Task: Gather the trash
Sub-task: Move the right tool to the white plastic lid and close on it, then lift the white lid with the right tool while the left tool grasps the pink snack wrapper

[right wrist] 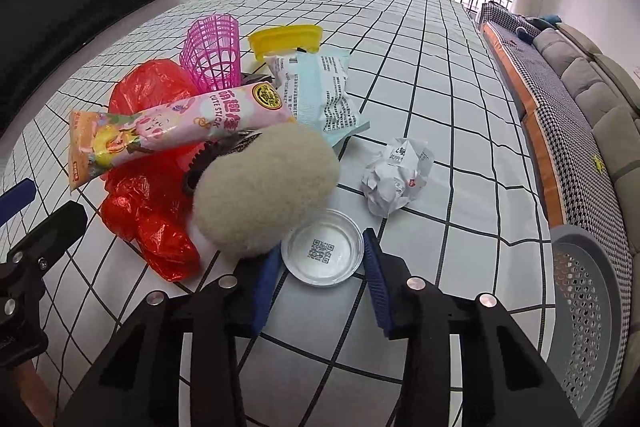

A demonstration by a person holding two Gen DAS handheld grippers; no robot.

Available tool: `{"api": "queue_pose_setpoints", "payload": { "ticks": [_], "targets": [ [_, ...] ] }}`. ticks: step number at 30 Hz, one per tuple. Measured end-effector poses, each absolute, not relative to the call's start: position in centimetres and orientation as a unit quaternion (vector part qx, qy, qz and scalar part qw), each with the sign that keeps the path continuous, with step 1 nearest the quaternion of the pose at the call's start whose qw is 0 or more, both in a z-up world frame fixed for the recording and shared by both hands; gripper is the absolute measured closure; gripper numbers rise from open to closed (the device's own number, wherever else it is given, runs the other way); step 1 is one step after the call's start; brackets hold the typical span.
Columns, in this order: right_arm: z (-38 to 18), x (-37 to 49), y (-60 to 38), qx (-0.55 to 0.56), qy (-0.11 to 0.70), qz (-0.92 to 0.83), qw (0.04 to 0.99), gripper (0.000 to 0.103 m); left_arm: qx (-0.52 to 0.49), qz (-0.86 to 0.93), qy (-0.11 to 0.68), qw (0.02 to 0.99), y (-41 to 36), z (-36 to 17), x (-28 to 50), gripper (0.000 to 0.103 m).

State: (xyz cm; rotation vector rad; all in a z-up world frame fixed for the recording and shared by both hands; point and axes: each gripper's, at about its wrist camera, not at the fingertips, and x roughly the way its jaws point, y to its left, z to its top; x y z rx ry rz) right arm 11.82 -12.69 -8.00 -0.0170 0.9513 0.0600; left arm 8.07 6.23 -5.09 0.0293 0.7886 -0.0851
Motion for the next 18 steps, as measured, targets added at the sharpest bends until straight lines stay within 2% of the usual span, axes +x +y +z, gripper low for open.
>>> {"api": "queue_pose_setpoints", "payload": {
  "ticks": [18],
  "targets": [
    [-5.8,3.7,-18.1,0.060,0.434,0.028,0.898,0.064,0.055,-0.066,0.380,0.921,2.7,-2.5,8.0,0.006]
  ]
}}
